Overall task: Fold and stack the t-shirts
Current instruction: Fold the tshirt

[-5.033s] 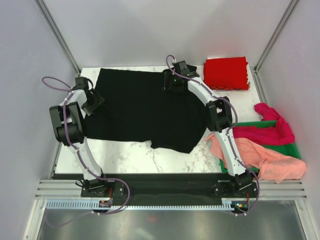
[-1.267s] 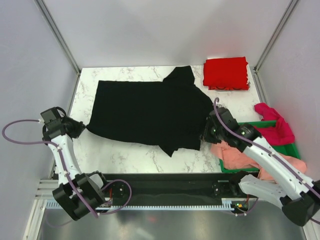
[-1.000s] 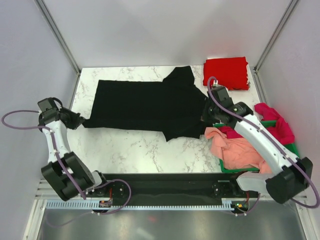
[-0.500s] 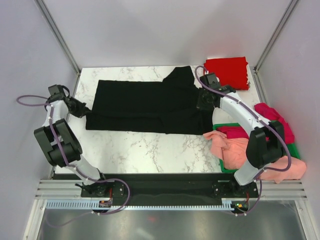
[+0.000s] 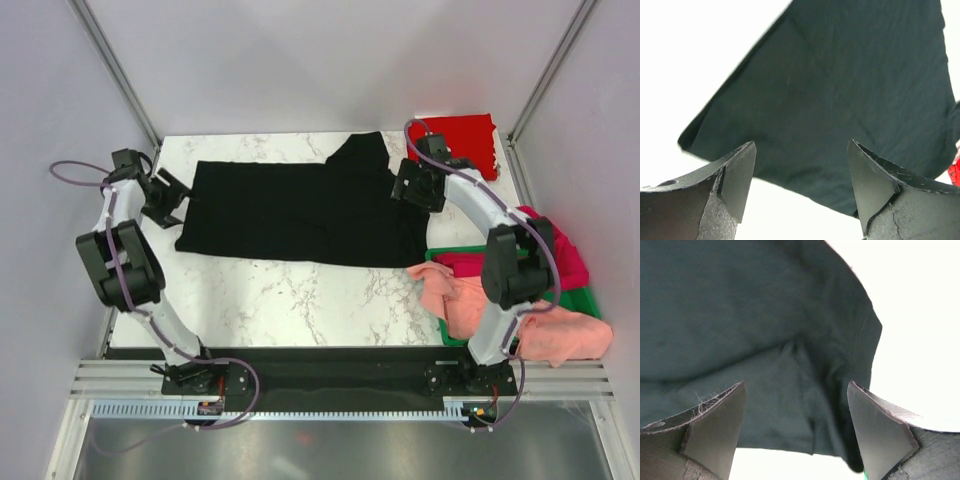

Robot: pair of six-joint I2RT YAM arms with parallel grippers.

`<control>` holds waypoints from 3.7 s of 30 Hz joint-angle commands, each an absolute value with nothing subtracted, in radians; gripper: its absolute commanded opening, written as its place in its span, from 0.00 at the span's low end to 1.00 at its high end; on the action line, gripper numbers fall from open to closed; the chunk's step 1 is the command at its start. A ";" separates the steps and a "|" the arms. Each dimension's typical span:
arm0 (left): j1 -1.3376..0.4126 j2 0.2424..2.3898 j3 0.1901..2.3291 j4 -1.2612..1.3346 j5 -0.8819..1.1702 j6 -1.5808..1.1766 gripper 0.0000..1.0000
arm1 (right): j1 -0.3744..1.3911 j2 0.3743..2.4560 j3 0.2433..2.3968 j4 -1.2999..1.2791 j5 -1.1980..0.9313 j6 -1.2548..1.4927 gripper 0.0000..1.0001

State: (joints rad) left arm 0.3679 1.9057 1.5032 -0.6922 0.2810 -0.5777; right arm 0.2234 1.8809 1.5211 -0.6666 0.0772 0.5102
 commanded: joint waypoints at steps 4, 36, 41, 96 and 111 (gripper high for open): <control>0.379 1.619 1.197 -0.574 0.253 -0.583 0.77 | 0.248 1.519 1.143 -0.459 -0.161 0.667 0.82; 0.379 1.695 0.974 -0.411 0.258 -0.678 0.64 | 0.166 1.508 0.759 -0.364 0.025 0.745 0.73; 0.374 1.767 1.051 -0.408 0.215 -0.689 0.60 | 0.206 1.615 0.819 -0.362 0.057 0.739 0.73; 0.216 0.986 0.787 -0.594 0.192 -0.454 0.97 | 0.371 2.440 2.286 -0.295 -0.057 0.406 0.86; 0.129 1.028 0.772 -0.575 0.199 -0.460 0.95 | 0.311 2.874 2.590 0.055 0.041 0.569 0.82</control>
State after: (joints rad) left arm 0.1543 1.0260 0.7784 -0.6106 0.2104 -0.4961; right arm 0.3126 2.7976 2.4660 -0.0628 -0.0051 0.5224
